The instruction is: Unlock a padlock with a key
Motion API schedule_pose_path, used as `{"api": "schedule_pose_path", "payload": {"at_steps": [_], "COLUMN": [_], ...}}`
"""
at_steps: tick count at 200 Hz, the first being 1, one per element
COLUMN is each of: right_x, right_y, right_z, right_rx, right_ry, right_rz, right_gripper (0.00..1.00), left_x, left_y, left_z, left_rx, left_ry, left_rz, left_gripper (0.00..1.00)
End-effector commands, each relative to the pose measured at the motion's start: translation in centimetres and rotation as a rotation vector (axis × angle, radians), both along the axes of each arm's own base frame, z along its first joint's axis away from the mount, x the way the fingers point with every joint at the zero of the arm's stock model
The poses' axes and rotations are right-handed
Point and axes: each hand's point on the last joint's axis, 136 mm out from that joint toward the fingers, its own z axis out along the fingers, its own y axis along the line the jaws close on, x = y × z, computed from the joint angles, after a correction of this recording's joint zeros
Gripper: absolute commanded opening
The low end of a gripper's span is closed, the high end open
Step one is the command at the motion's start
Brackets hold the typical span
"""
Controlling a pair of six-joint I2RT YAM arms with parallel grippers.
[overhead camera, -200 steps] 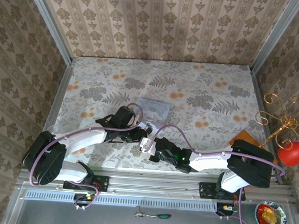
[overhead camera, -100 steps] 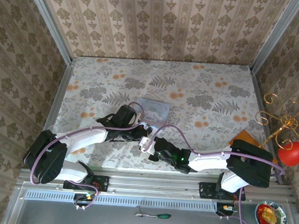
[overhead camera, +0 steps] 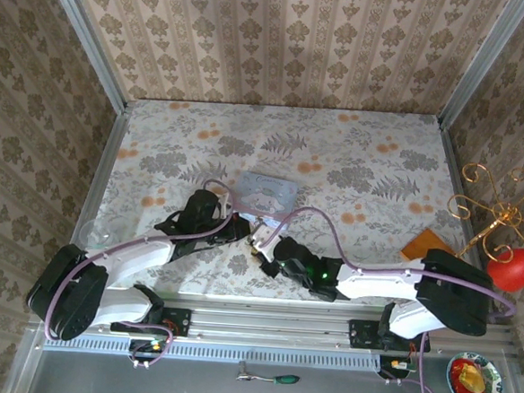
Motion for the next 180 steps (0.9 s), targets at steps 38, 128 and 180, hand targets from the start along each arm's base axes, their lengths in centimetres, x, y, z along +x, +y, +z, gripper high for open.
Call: {"api": "schedule_pose_path", "payload": {"at_steps": [38,128,180], "right_x": [2.9,5.8,6.1], "right_y": [-3.2,-2.0,-1.5], "right_z": [4.0,6.6,8.1], "right_rx": [0.657,1.132,1.225], "right_ry": [0.427,0.800,0.781], "right_rz": [-0.180,-0.171,-0.103], "right_gripper": [0.34,0.37,0.43], "left_x": [2.7,3.0,3.1], "left_y": [-1.1,-3.1,-3.5], "left_z": [5.9,10.3,11.0], "left_rx": [-0.272,-0.455,-0.501], "left_ry": [-0.176,-0.265,-0.256], "left_rz": [0.084,0.070,0.082], "left_gripper": [0.00,0.00,0.00]}}
